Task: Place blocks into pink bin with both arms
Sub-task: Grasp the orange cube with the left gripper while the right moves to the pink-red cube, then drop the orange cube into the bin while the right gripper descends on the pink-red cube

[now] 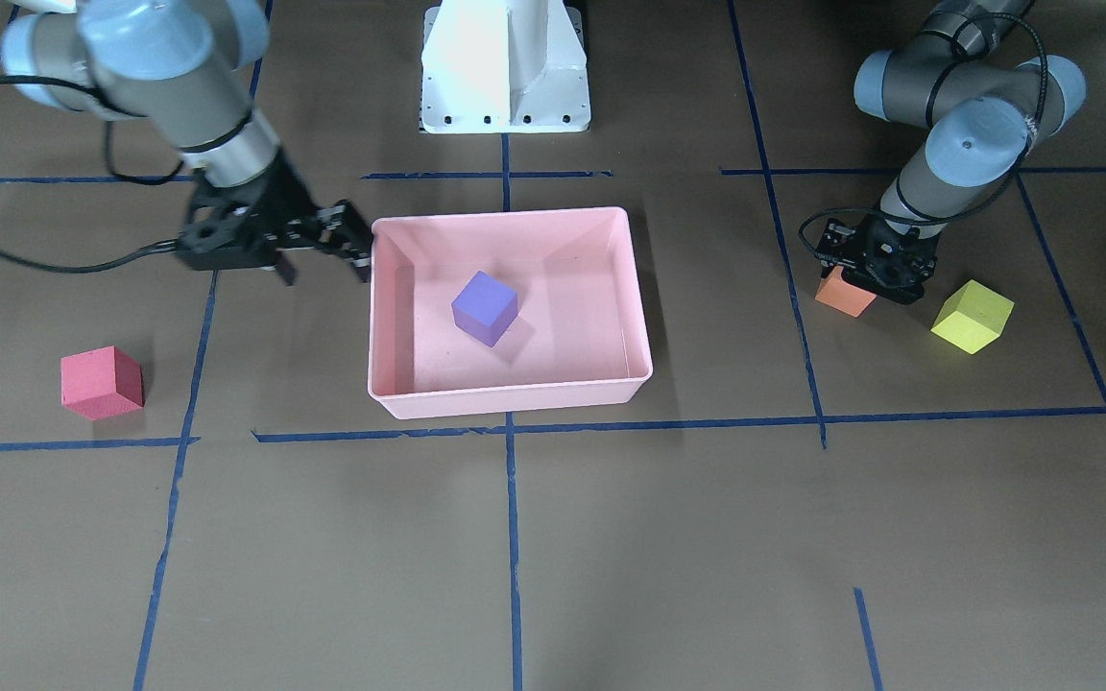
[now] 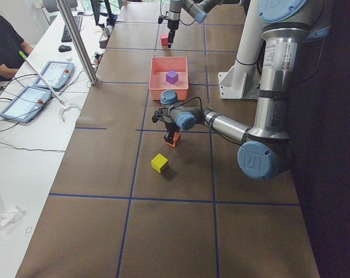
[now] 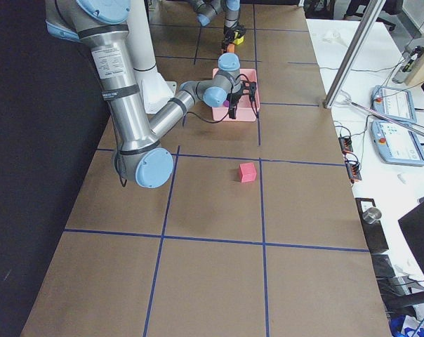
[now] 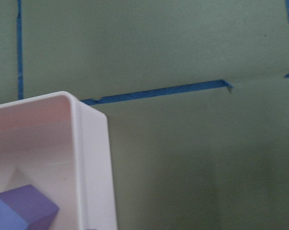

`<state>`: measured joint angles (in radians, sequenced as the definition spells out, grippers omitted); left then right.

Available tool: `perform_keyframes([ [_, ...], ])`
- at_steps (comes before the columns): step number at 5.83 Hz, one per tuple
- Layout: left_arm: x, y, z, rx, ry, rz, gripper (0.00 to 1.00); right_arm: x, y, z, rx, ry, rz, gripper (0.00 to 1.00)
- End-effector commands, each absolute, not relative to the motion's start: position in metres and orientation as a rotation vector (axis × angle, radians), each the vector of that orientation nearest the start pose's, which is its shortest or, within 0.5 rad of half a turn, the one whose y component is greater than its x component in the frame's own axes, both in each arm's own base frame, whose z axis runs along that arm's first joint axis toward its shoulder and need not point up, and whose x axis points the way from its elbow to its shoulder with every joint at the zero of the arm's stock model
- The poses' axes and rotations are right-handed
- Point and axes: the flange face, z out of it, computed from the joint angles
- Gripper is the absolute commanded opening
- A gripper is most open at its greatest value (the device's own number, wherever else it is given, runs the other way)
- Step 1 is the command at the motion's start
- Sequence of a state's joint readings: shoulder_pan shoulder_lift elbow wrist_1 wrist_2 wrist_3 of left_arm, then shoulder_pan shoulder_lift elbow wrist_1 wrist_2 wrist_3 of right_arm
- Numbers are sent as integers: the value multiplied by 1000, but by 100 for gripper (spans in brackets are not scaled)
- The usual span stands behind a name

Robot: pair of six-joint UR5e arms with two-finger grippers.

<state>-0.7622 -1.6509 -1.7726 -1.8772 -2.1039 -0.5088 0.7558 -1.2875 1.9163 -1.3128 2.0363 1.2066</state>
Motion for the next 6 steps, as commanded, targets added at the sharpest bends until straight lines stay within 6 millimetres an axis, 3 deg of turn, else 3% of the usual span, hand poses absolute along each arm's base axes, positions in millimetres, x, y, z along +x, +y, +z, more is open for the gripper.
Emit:
perform_keyframes([
  [1,335,-433,417,159,862,295,12,-291,-475,385,162,-870,26,100],
  [2,339,-437,348,151,959,146,12,-280,-489,411,164,-828,16,100],
  [3,354,-449,276,134,1042,57,12,-268,-508,440,157,-787,6,100],
  [4,370,-456,216,99,1086,-27,12,-265,-514,452,180,-761,-60,100],
  [5,386,-452,187,74,1110,-50,13,-258,-521,463,204,-741,-122,100],
  [6,414,-450,181,41,1103,-60,14,-249,-532,474,243,-713,-221,100],
])
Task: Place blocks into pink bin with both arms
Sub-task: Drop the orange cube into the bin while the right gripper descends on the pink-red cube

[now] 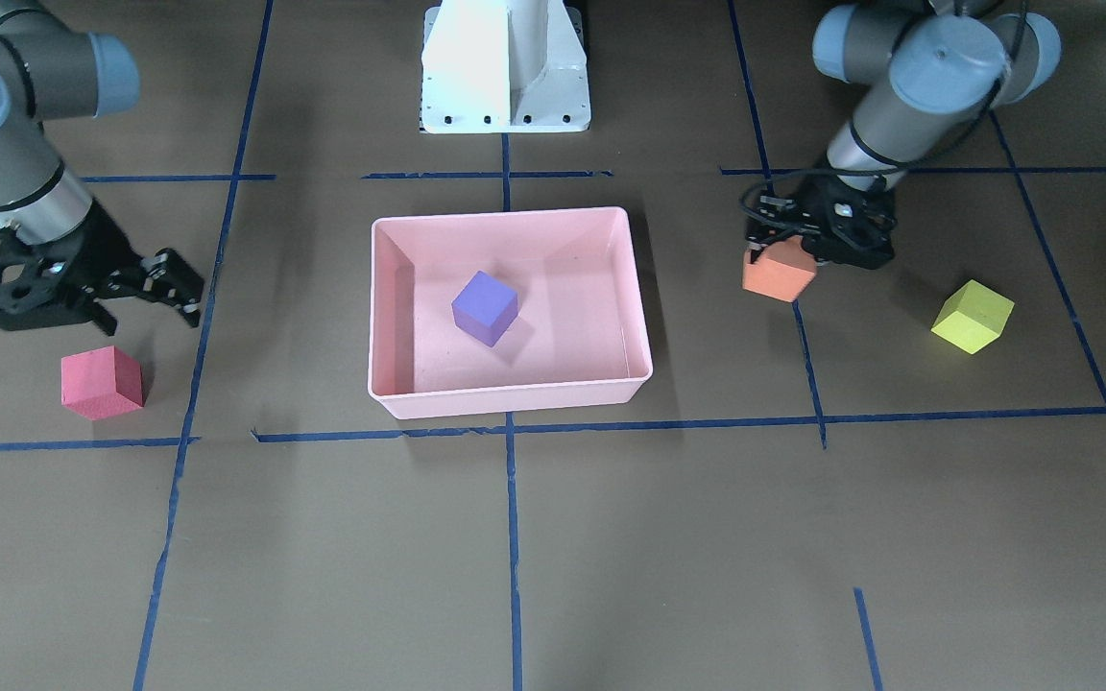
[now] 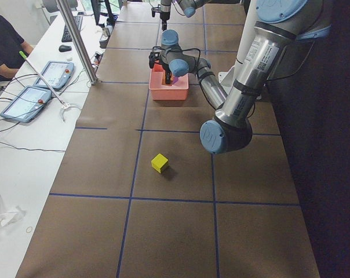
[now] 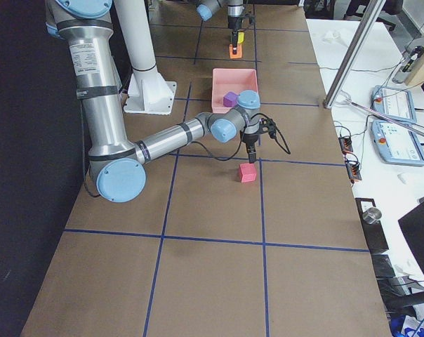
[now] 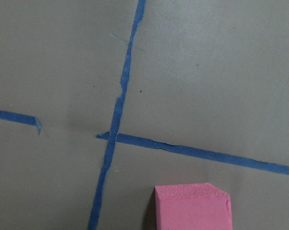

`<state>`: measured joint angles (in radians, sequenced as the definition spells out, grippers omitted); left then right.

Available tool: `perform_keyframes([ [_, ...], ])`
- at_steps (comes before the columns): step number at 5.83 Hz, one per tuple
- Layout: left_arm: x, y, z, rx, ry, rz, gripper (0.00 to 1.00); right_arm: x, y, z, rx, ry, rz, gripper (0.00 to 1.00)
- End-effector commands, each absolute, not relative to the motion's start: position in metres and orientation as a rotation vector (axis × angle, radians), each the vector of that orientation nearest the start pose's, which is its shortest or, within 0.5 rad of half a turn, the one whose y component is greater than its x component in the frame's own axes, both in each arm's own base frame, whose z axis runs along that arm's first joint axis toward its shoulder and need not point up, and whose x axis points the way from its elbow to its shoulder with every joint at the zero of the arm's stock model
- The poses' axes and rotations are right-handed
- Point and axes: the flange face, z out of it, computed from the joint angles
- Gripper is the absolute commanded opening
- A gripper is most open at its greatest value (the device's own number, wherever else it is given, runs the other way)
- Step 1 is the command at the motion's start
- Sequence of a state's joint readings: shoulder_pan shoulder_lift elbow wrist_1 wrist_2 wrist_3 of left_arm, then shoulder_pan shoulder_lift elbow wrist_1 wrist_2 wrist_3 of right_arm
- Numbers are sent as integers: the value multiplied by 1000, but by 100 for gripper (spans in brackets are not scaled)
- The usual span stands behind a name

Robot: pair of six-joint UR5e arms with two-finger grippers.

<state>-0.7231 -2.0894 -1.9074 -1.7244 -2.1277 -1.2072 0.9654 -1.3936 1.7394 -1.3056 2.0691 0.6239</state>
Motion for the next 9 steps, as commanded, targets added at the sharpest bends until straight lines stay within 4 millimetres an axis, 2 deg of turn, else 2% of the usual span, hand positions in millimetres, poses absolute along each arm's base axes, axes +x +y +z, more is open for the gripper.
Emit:
perform_keyframes([
  [1,449,-439,171,49,1089,-72,17,-245,-536,483,269,-691,-315,100],
  [2,476,-426,178,74,1058,-64,33,-246,-537,483,271,-704,-347,100],
  [3,490,-423,188,61,1038,-56,75,-248,-537,487,261,-704,-350,100],
  [4,492,-420,186,78,1037,-58,99,-252,-536,491,251,-701,-353,100],
  [7,487,-419,180,102,1044,-66,100,-270,-529,508,209,-695,-371,100],
  [8,486,-419,179,103,1045,-66,100,-280,-527,519,183,-687,-381,100],
  [9,477,-416,170,117,1067,-64,100,-290,-538,526,165,-680,-379,100],
])
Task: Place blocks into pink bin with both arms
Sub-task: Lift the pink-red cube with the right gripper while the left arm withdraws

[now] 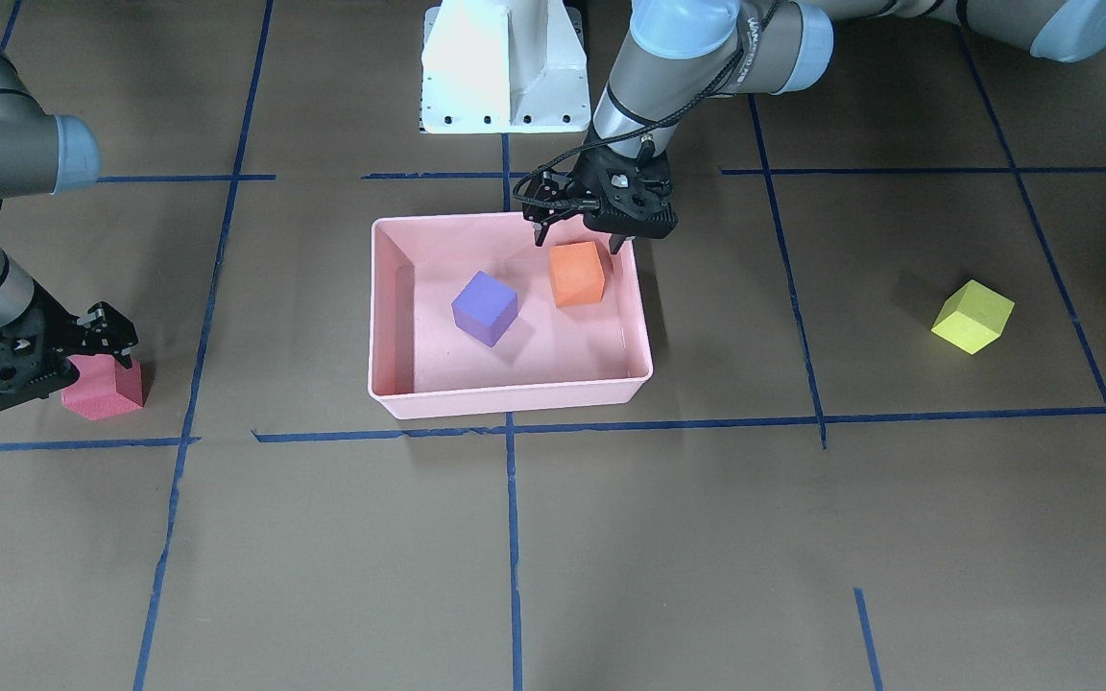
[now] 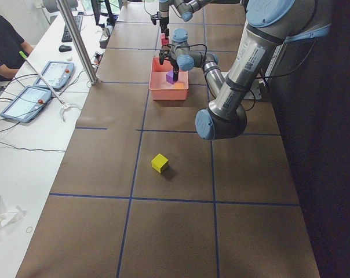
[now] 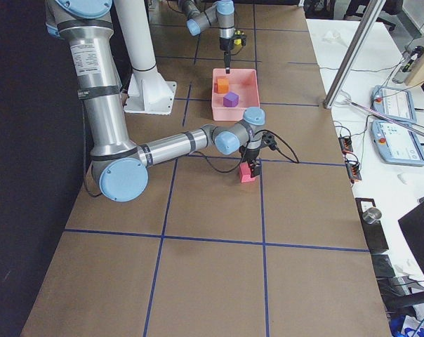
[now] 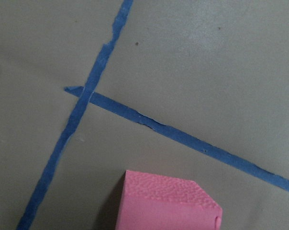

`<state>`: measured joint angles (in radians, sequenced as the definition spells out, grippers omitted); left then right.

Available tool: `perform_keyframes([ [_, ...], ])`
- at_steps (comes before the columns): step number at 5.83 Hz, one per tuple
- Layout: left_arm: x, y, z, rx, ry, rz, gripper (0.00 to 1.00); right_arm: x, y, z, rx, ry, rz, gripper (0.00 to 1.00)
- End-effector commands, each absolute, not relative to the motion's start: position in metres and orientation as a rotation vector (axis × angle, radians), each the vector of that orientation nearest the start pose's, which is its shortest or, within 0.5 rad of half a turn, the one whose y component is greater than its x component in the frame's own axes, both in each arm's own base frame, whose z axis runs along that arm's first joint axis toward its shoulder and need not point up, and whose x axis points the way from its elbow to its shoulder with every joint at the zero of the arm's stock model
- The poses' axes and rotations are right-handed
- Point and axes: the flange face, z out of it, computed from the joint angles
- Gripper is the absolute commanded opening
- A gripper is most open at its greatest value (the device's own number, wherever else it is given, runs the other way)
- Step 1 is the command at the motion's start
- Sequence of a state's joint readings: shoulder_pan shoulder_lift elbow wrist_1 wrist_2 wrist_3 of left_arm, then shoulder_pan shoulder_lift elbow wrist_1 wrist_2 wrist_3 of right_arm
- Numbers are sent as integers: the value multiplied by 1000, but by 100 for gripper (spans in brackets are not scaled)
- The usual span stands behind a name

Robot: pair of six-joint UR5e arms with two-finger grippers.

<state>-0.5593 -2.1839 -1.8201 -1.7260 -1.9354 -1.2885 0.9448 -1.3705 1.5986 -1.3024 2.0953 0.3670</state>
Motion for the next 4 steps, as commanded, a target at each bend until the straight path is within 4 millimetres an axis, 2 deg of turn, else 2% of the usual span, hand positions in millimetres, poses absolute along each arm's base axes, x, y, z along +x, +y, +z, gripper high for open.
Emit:
perform_keyframes([
  [1,458,-412,154,144,1104,-65,100,-291,-539,530,155,-677,-374,100],
  [2,427,-419,141,187,1137,-87,100,-294,-543,522,144,-686,-318,40],
  [3,395,-424,130,230,1167,-109,100,-294,-543,521,135,-697,-308,3],
  [4,358,-430,136,262,1171,-141,100,-294,-539,521,105,-733,-304,1],
])
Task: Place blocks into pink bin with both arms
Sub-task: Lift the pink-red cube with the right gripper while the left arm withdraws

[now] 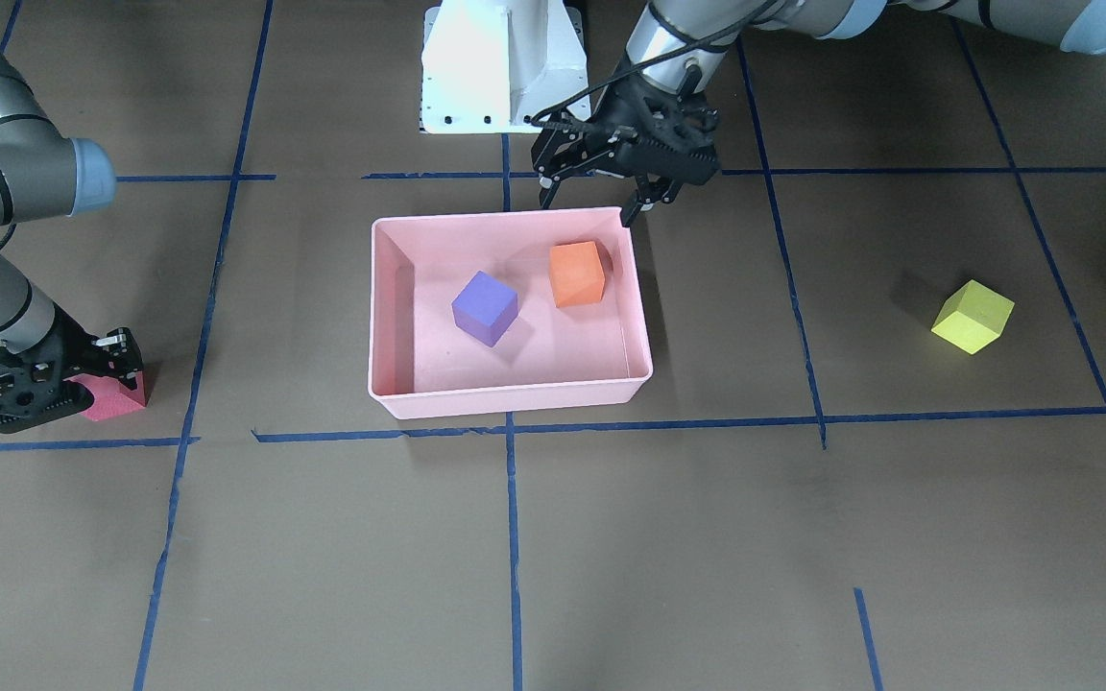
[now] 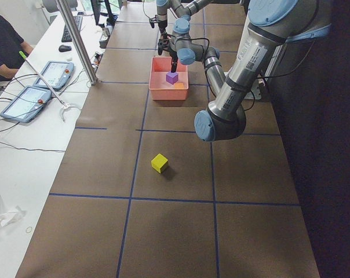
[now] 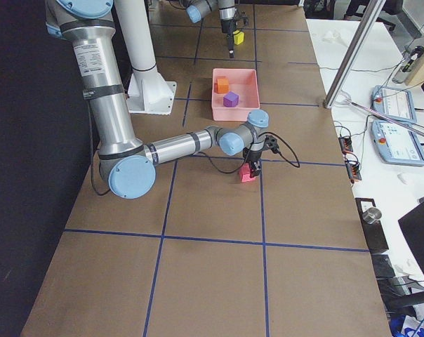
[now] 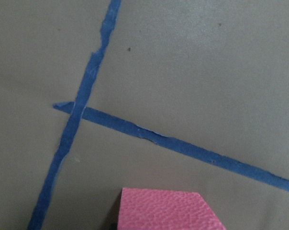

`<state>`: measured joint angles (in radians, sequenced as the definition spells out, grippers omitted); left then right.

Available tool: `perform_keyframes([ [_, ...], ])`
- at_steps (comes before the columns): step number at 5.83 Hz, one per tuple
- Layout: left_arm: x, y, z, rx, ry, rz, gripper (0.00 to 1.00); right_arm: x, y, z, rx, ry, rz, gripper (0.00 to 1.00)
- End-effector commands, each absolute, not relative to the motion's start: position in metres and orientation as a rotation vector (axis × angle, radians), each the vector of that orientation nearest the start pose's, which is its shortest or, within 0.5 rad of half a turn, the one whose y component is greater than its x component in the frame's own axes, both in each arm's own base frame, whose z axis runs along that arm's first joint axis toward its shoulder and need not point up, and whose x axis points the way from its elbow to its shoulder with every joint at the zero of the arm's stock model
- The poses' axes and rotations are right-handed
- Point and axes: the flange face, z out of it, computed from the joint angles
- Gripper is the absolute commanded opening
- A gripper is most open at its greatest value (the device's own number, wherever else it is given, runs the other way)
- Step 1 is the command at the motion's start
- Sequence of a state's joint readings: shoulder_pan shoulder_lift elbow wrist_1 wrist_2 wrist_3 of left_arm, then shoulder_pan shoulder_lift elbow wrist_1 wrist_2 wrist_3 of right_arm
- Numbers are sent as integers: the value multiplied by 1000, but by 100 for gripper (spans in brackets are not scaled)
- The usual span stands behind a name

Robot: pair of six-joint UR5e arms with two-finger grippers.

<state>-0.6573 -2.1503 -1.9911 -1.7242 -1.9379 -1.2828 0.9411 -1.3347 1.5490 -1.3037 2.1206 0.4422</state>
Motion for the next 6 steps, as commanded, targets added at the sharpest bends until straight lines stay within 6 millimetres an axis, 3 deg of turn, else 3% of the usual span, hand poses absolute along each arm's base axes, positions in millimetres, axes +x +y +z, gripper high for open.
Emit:
perform_keyframes([
  [1,333,-437,152,277,1153,-177,99,-284,-543,496,84,-813,-253,0],
  [2,304,-446,185,306,1097,-124,99,-265,-547,436,119,-906,-204,0],
  [3,275,-454,240,312,1018,-21,99,-267,-544,369,121,-999,-123,0],
  [4,250,-460,297,357,905,112,99,-280,-521,307,75,-1086,-13,0],
  [5,235,-461,343,346,831,181,99,-323,-486,255,9,-1143,48,0],
  [6,226,-467,385,313,826,247,99,-399,-446,212,-26,-1151,114,0],
])
